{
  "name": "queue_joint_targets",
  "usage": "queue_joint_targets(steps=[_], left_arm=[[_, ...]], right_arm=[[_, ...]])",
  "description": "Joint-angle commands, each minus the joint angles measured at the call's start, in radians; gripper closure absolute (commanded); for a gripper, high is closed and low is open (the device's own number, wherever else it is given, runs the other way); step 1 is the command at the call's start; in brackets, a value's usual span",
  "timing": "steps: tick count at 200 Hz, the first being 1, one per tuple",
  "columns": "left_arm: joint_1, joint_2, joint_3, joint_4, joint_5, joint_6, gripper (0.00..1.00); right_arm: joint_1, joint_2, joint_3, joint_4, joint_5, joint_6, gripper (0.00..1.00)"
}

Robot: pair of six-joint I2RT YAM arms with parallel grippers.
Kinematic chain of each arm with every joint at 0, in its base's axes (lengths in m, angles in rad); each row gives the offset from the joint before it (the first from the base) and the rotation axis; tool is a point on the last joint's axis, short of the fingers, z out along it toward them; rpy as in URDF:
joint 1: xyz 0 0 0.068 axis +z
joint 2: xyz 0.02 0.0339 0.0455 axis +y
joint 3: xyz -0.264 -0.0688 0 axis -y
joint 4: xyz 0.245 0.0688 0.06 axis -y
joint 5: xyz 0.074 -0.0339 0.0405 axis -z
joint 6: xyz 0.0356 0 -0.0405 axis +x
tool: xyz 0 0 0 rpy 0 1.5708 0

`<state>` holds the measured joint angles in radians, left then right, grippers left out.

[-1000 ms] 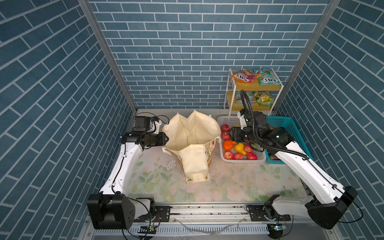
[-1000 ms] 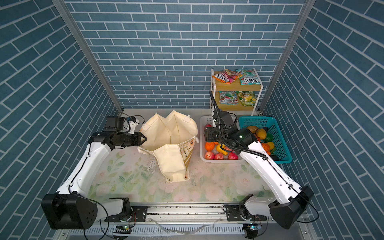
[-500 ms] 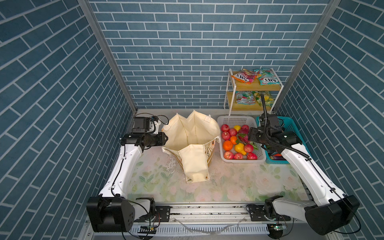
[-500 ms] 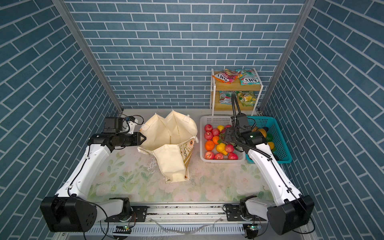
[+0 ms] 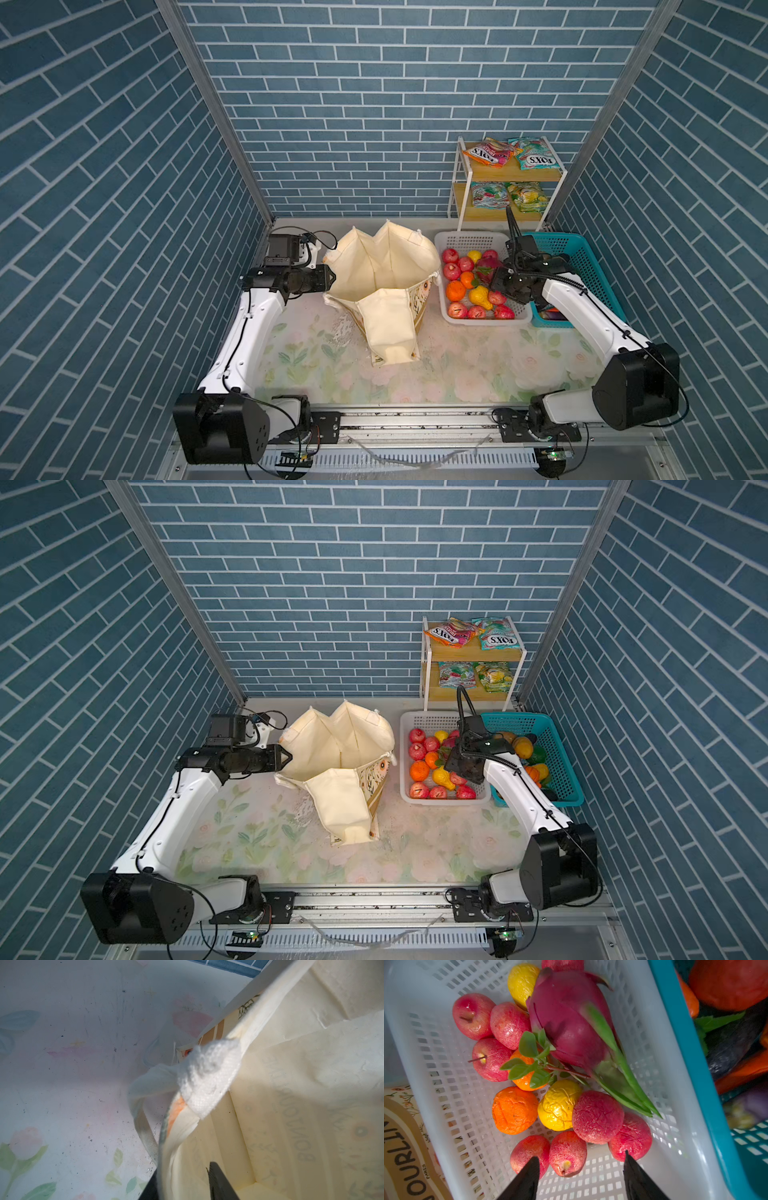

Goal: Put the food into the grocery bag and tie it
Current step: 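Release the bag with the right gripper and grasp a red apple in the white basket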

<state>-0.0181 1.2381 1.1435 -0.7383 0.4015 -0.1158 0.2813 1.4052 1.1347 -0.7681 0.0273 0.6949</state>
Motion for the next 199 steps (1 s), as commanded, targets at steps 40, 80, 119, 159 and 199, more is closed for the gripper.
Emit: queue_joint_targets(steps=[40, 80, 119, 159, 199], left_arm=[[0.003, -0.011, -0.019, 0.007, -0.001, -0.002, 0.63], [0.000, -0.014, -0.021, 0.007, 0.003, -0.004, 0.63], [-0.001, -0.013, -0.021, 0.008, 0.005, -0.002, 0.63], [-0.002, -0.012, -0.021, 0.008, 0.013, -0.001, 0.62], [-0.003, -0.015, -0.021, 0.010, 0.019, 0.001, 0.62]], right_arm=[[-0.001, 0.014, -0.061, 0.049, 0.020, 0.178, 0.36], [-0.002, 0.044, -0.060, 0.077, 0.038, 0.210, 0.36], [-0.007, 0.084, -0.050, 0.092, 0.048, 0.223, 0.35], [-0.014, 0.087, -0.079, 0.138, 0.077, 0.255, 0.31], [-0.026, 0.111, -0.083, 0.154, 0.089, 0.262, 0.32]])
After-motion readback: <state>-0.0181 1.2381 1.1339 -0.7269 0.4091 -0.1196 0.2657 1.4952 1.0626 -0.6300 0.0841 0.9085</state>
